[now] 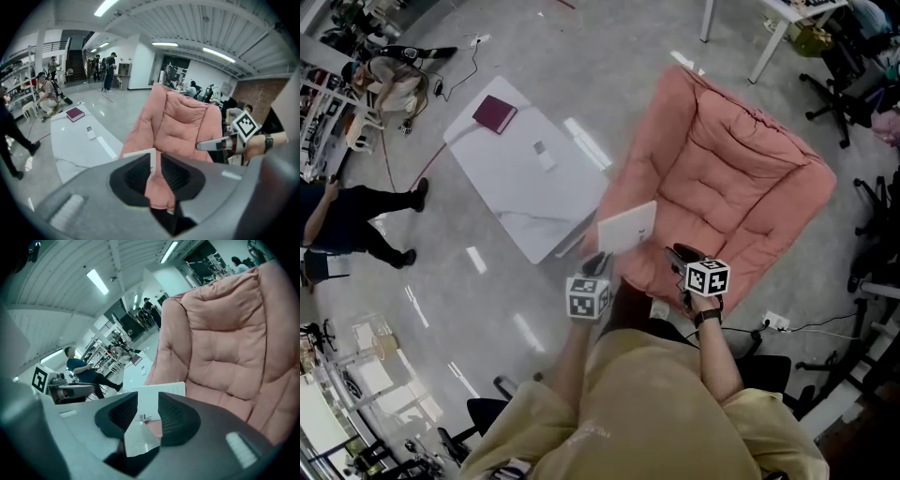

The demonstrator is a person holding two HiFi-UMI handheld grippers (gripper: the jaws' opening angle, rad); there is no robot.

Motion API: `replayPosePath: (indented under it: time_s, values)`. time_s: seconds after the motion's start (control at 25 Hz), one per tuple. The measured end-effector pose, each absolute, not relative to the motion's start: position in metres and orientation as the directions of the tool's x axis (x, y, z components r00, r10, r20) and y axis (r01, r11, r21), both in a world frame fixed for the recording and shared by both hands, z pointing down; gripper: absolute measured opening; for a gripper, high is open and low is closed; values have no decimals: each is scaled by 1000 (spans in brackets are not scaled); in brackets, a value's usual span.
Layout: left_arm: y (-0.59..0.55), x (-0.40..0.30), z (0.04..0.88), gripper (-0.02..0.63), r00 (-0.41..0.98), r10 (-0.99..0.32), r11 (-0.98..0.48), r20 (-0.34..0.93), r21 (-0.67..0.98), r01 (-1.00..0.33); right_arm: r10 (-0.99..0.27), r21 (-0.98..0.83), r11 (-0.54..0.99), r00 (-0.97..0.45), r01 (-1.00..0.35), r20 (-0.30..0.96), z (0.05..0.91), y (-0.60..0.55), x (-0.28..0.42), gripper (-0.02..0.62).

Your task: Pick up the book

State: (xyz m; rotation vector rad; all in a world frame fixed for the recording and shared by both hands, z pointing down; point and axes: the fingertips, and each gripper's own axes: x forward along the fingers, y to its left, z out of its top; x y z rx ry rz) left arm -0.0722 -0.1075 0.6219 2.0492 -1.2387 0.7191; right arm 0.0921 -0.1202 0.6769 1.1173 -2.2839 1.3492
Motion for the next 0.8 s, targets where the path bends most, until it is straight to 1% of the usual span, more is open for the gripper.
replayPosePath:
  time_s: [0.16,0.28,0.4,0.56,0.68,0.76,0.8]
  values:
    - [-124,-80,659,117,402,-506,-341,763,251,-906,-442,-646,270,-688,-714,576,721,-139,89,186]
    - [-139,-87,683,169,397,-474,-312,786,271,-911,-397,-643,300,-705,-705,587,750,-155,83,241]
    - [-151,-94,708,229,388,-435,-292,813,280,-915,-358,-625,322,-703,-711,615,782,-172,79,284]
    - [-170,-96,750,292,388,-362,-327,848,274,-904,-270,-593,352,-685,-724,676,832,-191,79,288]
    - [-181,-98,771,328,376,-320,-353,870,258,-899,-211,-553,456,-688,-698,694,857,-202,70,327]
    - [-186,-98,782,336,362,-309,-373,879,238,-897,-173,-509,550,-687,-662,706,871,-211,66,360]
    - [-189,-97,786,336,355,-306,-387,883,226,-894,-153,-489,589,-683,-643,714,877,-216,64,364]
